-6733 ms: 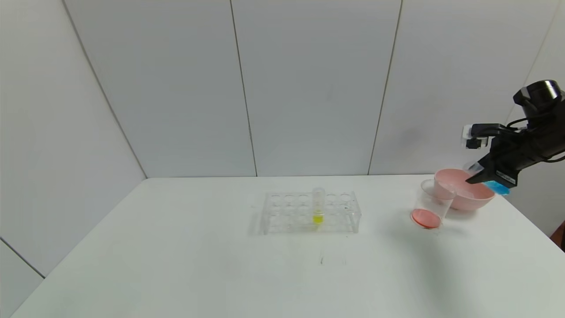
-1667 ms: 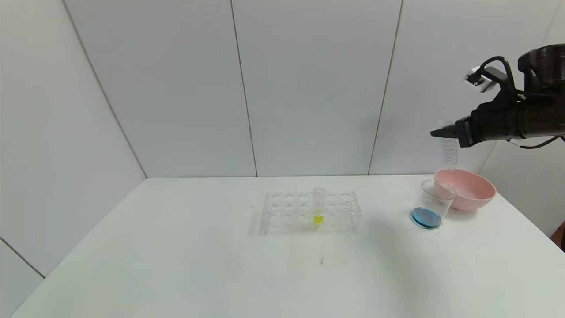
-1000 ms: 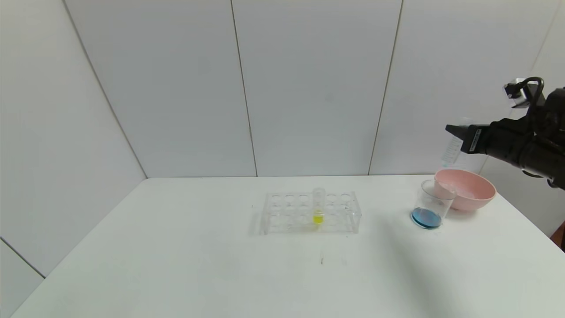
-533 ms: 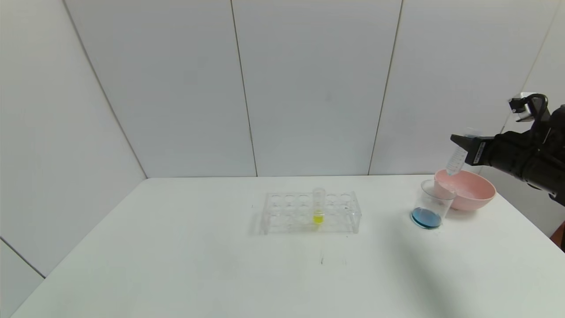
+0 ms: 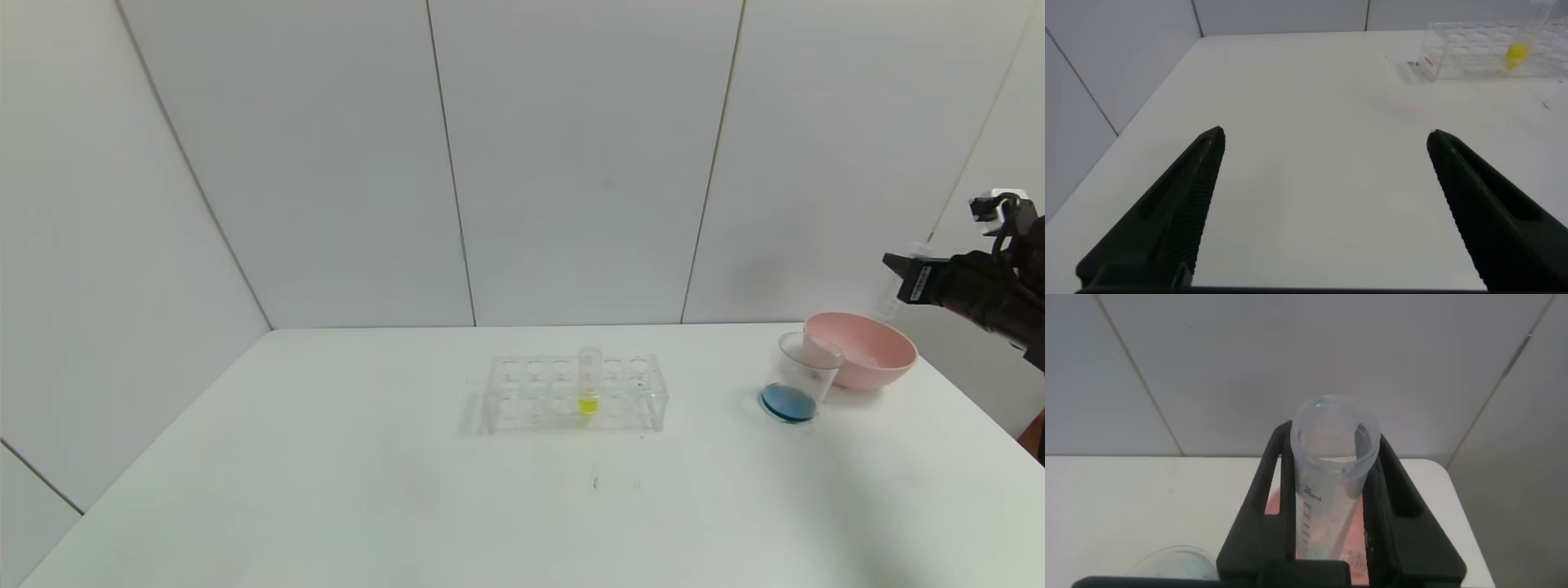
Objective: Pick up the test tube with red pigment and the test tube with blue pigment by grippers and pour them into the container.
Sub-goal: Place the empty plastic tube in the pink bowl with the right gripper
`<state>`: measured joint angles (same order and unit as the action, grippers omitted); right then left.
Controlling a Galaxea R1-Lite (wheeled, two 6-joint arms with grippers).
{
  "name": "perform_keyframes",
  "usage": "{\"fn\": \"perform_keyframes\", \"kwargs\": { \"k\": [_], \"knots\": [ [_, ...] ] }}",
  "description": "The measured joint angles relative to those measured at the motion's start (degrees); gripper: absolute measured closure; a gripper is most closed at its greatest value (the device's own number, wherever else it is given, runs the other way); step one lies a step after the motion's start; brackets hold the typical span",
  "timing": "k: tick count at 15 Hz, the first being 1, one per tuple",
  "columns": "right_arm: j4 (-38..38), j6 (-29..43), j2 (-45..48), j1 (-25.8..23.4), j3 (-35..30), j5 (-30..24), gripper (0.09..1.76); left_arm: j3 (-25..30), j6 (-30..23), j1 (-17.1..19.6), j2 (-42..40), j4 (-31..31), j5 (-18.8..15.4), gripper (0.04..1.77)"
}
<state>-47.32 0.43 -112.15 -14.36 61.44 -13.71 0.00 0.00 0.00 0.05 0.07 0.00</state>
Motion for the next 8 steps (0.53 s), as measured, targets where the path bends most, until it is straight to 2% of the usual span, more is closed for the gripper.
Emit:
{"fn": "perform_keyframes", "kwargs": {
  "k": [3,8],
  "knots": [
    [-2.0,-0.4,-4.9,-2.9,3.0,0.0,1.32,0.0,0.0,0.0,0.0,0.0,0.0,0.05],
    [-3.5,-1.0,-8.6,-3.6,4.2,0.0,1.32,0.0,0.0,0.0,0.0,0.0,0.0,0.05]
  ]
}}
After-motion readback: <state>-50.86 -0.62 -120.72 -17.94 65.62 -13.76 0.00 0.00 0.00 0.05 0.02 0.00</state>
